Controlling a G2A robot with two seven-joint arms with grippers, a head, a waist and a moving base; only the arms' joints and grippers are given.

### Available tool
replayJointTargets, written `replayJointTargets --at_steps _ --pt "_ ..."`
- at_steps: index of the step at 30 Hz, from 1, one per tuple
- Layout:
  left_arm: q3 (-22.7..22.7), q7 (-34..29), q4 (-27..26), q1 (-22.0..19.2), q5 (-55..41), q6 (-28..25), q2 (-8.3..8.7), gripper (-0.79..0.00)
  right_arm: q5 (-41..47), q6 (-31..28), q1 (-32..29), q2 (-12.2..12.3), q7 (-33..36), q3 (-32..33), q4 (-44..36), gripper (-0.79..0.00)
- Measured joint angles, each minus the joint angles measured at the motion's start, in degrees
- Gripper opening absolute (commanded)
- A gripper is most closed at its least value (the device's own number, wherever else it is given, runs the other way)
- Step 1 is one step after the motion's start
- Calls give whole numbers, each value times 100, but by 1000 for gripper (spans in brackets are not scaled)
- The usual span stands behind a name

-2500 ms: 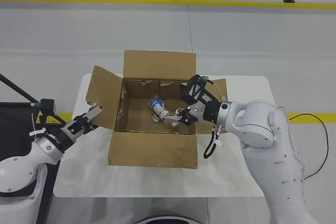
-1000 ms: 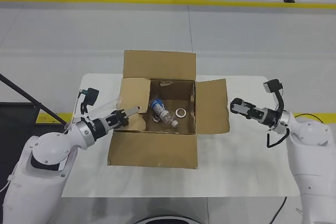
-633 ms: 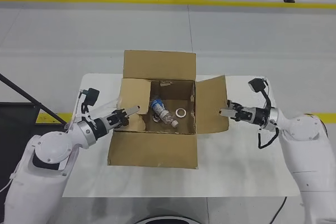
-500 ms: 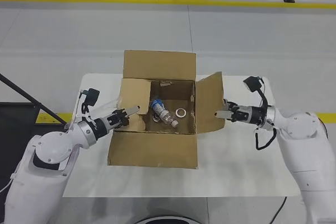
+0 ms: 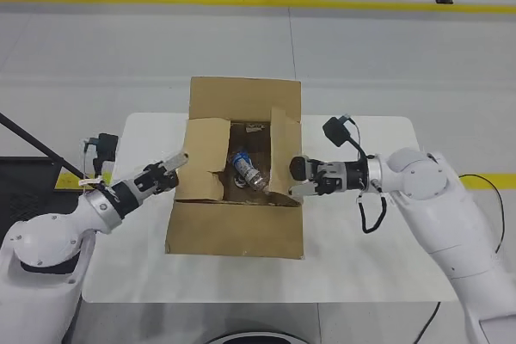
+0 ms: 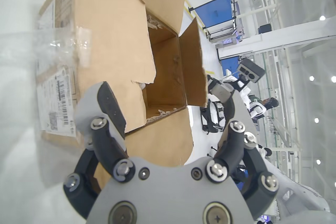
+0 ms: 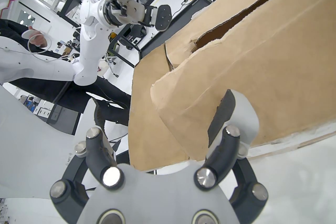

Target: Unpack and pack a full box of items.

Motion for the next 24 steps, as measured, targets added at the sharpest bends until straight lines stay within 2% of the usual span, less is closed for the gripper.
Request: replayJointTargets --at_steps 5,10,17,24 --pt "-724 -312 131 562 -548 -359 25 0 -332 -142 308 -171 -238 -438 310 0" --pt "-1070 -1088 352 1035 -726 -729 70 0 -723 -134 469 -311 -543 -738 401 0" --pt "-986 -1838 437 1308 -443 -1024 136 0 -939 -120 554 -415 -900 -870 494 0" --pt "-704 -2194 537 1215 -659 -1129 170 0 -1177 103 588 -478 -1051 -958 551 0"
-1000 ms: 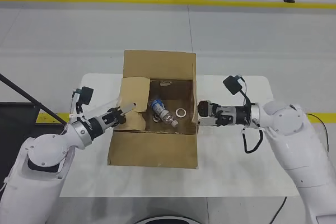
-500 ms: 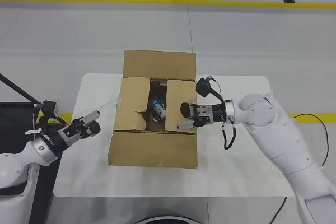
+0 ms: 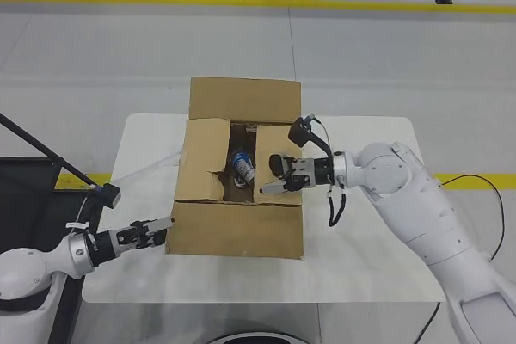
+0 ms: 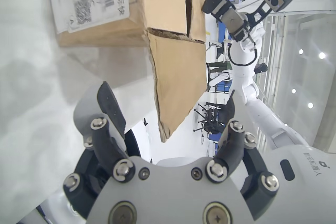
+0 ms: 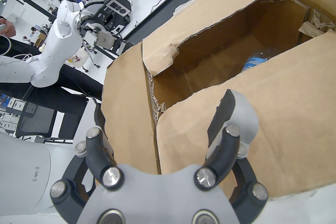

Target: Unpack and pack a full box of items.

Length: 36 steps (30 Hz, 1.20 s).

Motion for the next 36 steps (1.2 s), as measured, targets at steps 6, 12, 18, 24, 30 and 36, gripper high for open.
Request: replayJointTargets --at_steps 6,12,18,24,30,36 --pt "113 -132 27 -67 -93 -81 31 0 -58 99 23 -56 -56 -63 60 0" --pt "140 -272 51 -116 -367 -169 58 0 16 -94 3 -50 -162 69 -43 0" --pt "74 -380 105 -187 -808 -137 84 0 110 -239 -149 20 -447 388 -320 0" --pt "16 -424 51 -256 -1225 -91 106 0 469 -397 -390 112 -846 851 -472 0" --pt "-5 -339 -36 -375 -1538 -12 124 0 395 -429 -443 137 -881 943 -527 0" --pt "31 -112 -140 -535 -1611 95 143 0 396 -428 -443 137 -881 942 -526 0"
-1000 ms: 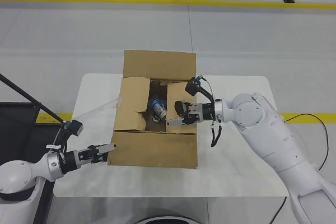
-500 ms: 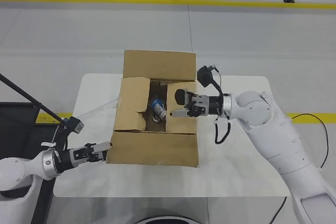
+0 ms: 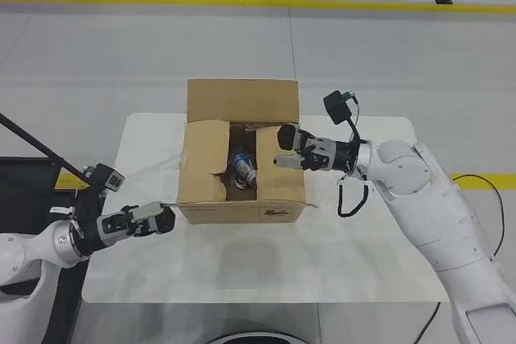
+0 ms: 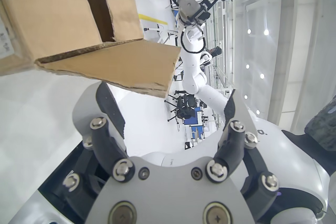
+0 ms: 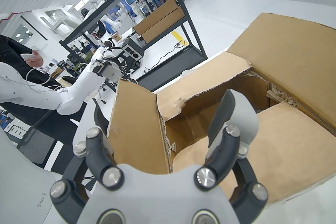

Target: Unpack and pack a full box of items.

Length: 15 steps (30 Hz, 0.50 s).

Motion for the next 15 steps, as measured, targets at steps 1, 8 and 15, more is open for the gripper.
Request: replayJointTargets --at_steps 1,8,15 --pt "11 66 -6 -25 -16 18 0 0 0 1 -1 0 -1 1 0 0" --pt "175 872 -150 -227 256 121 -2 0 125 742 -51 -36 -718 204 233 0" --pt "459 1692 -282 -336 655 201 -23 0 463 1375 500 -276 -1251 -13 1179 0"
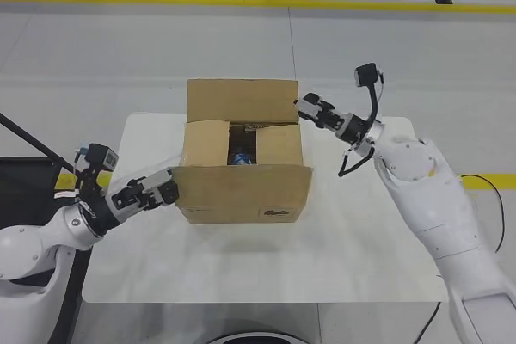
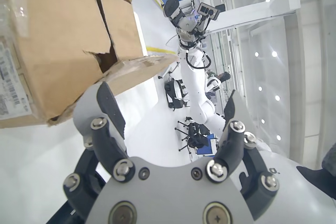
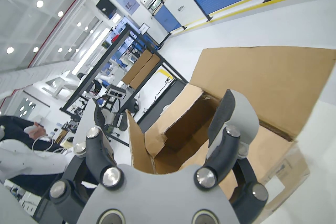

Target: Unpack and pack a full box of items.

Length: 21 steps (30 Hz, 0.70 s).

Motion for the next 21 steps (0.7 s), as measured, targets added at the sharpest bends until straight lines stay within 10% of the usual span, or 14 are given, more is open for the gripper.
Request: replayJointTargets --at_steps 21 --pt "854 1150 50 -494 1236 521 -27 0 60 775 1519 -1288 -565 -1291 3360 0"
